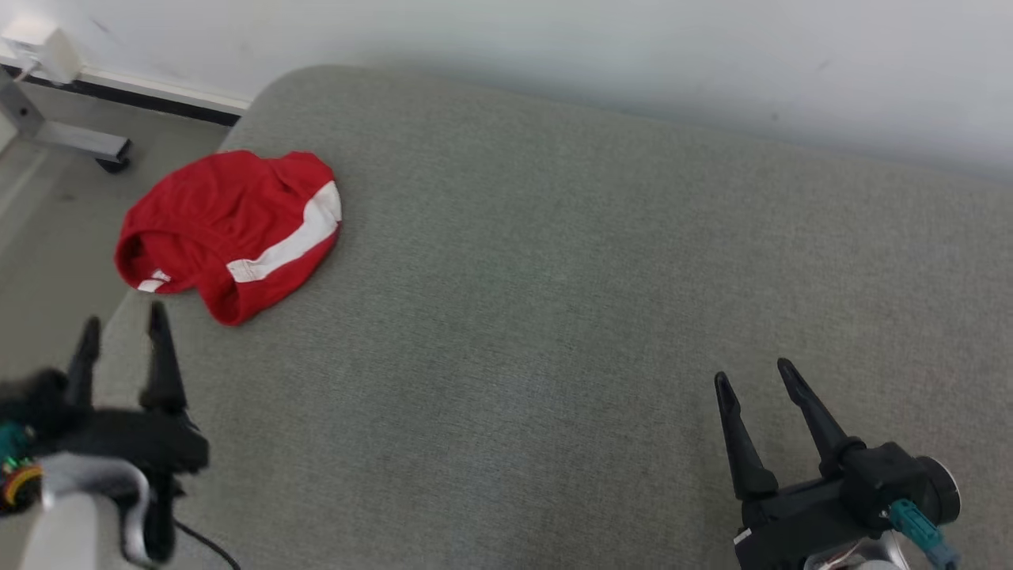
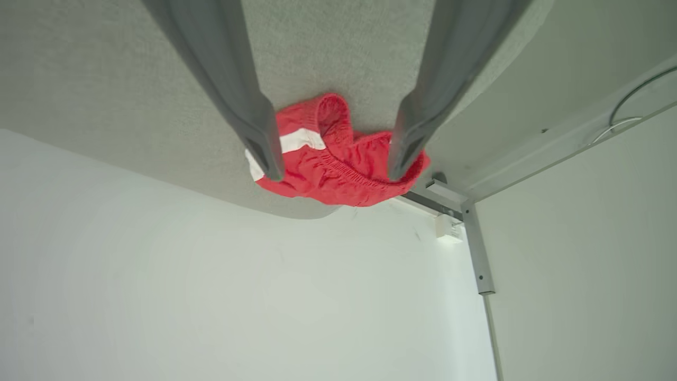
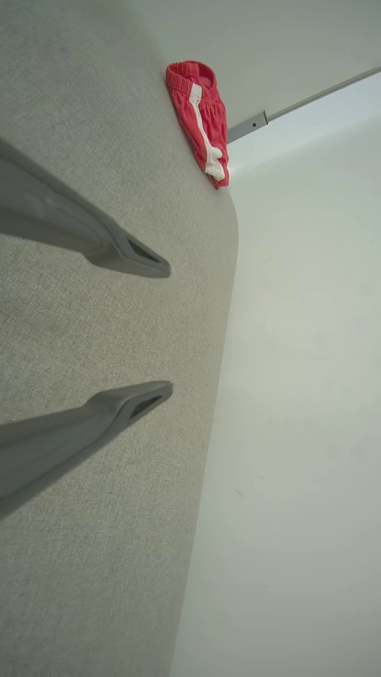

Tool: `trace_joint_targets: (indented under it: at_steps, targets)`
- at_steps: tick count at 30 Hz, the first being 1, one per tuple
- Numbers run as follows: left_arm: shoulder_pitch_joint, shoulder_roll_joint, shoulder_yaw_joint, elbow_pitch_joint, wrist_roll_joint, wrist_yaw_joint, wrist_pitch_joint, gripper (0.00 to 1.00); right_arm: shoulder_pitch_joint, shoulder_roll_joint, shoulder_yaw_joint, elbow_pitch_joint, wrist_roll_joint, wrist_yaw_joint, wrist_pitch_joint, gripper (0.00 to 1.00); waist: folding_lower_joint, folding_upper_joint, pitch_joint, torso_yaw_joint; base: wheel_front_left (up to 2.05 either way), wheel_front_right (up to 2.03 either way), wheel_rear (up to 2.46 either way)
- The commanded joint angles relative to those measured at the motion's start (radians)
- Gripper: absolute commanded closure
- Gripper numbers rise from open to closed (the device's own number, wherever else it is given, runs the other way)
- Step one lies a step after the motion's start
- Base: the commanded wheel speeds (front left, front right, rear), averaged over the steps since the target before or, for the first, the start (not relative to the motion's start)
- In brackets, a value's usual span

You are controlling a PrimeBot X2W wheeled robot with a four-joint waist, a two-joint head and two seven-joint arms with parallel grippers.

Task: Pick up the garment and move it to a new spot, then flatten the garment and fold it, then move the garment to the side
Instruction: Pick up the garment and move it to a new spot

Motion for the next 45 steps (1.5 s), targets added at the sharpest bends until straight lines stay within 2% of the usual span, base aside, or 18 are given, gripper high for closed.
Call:
trace_joint_targets:
  at_steps: [1, 4, 5, 8, 11, 16, 21, 27, 31, 33, 34, 35, 36, 40, 41, 42, 45]
  targets:
    - [-0.064, 0.033, 0.018, 0.032, -0.022, 0.001, 0.050, 0.00, -0.024, -0.010, 0.011, -0.014, -0.003, -0.003, 0.005, 0.00, -0.0002, -0.0001, 0.130, -0.118, 0.00, 0.00, 0.00]
    - [-0.182, 0.116, 0.045, 0.074, -0.053, 0.004, 0.163, 0.00, -0.056, -0.013, 0.035, -0.035, -0.005, -0.003, 0.006, 0.00, -0.0002, -0.0001, 0.190, -0.176, 0.00, 0.00, 0.00]
    - [-0.182, 0.116, 0.045, 0.074, -0.053, 0.004, 0.163, 0.00, -0.056, -0.013, 0.035, -0.035, -0.005, -0.003, 0.006, 0.00, -0.0002, -0.0001, 0.190, -0.176, 0.00, 0.00, 0.00]
    - [-0.268, 0.178, 0.092, 0.117, -0.111, 0.012, 0.294, 0.00, -0.086, -0.010, 0.055, -0.048, -0.004, -0.003, -0.002, 0.00, -0.0002, -0.0001, 0.241, -0.229, 0.00, 0.00, 0.00]
    - [-0.364, 0.201, 0.176, 0.144, -0.230, 0.041, 0.435, 0.00, -0.119, -0.004, 0.083, -0.054, 0.002, -0.003, -0.012, 0.00, -0.0002, -0.0001, 0.292, -0.278, 0.00, 0.00, 0.00]
    - [-0.447, 0.268, 0.260, 0.176, -0.318, 0.141, 0.635, 0.00, -0.169, 0.004, 0.138, -0.051, 0.005, -0.003, -0.028, 0.00, -0.0002, -0.0001, 0.362, -0.347, 0.00, 0.00, 0.00]
    - [-0.441, 0.344, 0.277, 0.191, -0.285, 0.247, 0.745, 0.00, -0.196, 0.022, 0.144, -0.046, 0.012, -0.003, -0.047, 0.00, -0.0002, -0.0001, 0.401, -0.403, 0.00, 0.00, 0.00]
    - [-0.394, 0.358, 0.285, 0.224, -0.289, 0.326, 0.862, 0.00, -0.203, 0.031, 0.137, -0.040, 0.015, -0.003, -0.059, 0.00, -0.0002, -0.0001, 0.417, -0.433, 0.00, 0.00, 0.00]
    - [-0.363, 0.314, 0.298, 0.251, -0.321, 0.349, 0.918, 0.00, -0.204, 0.032, 0.131, -0.041, 0.012, -0.003, -0.063, 0.00, -0.0002, -0.0001, 0.417, -0.437, 0.00, 0.00, 0.00]
    - [-0.342, 0.293, 0.285, 0.277, -0.333, 0.341, 0.963, 0.00, -0.203, 0.031, 0.125, -0.040, 0.008, -0.003, -0.064, 0.00, -0.0002, -0.0001, 0.412, -0.432, 0.00, 0.00, 0.00]
    - [-0.336, 0.284, 0.280, 0.286, -0.341, 0.335, 0.978, 0.40, -0.201, 0.030, 0.123, -0.040, 0.007, -0.003, -0.064, 0.00, -0.0002, -0.0001, 0.409, -0.429, 0.00, 0.00, 0.00]
    - [-0.334, 0.276, 0.277, 0.287, -0.347, 0.325, 0.981, 0.64, -0.199, 0.028, 0.122, -0.040, 0.005, -0.003, -0.064, 0.00, -0.0002, -0.0001, 0.405, -0.424, 0.00, 0.00, 0.00]
    - [-0.334, 0.271, 0.278, 0.284, -0.351, 0.314, 0.966, 1.00, -0.198, 0.026, 0.121, -0.039, 0.005, -0.003, -0.065, 0.00, -0.0002, -0.0001, 0.399, -0.419, 0.00, 0.00, 0.00]
    - [-0.319, 0.300, 0.267, 0.282, -0.338, 0.265, 0.919, 1.00, -0.196, 0.024, 0.129, -0.031, 0.009, -0.003, -0.064, 0.00, -0.0002, -0.0001, 0.364, -0.399, 0.00, 0.00, 0.00]
    - [-0.319, 0.300, 0.267, 0.282, -0.338, 0.265, 0.919, 1.00, -0.196, 0.024, 0.129, -0.031, 0.009, -0.003, -0.064, 0.00, -0.0002, -0.0001, 0.364, -0.399, 0.00, 0.00, 0.00]
    - [-0.322, 0.327, 0.260, 0.270, -0.327, 0.237, 0.895, 1.00, -0.197, 0.025, 0.132, -0.027, 0.013, -0.003, -0.064, 0.00, -0.0002, -0.0001, 0.344, -0.389, 0.00, 0.00, 0.00]
    - [-0.358, 0.346, 0.264, 0.239, -0.344, 0.190, 0.858, 1.00, -0.191, 0.026, 0.129, -0.014, 0.021, -0.003, -0.066, 0.00, -0.0002, -0.0001, 0.307, -0.371, 0.00, 0.00, 0.00]
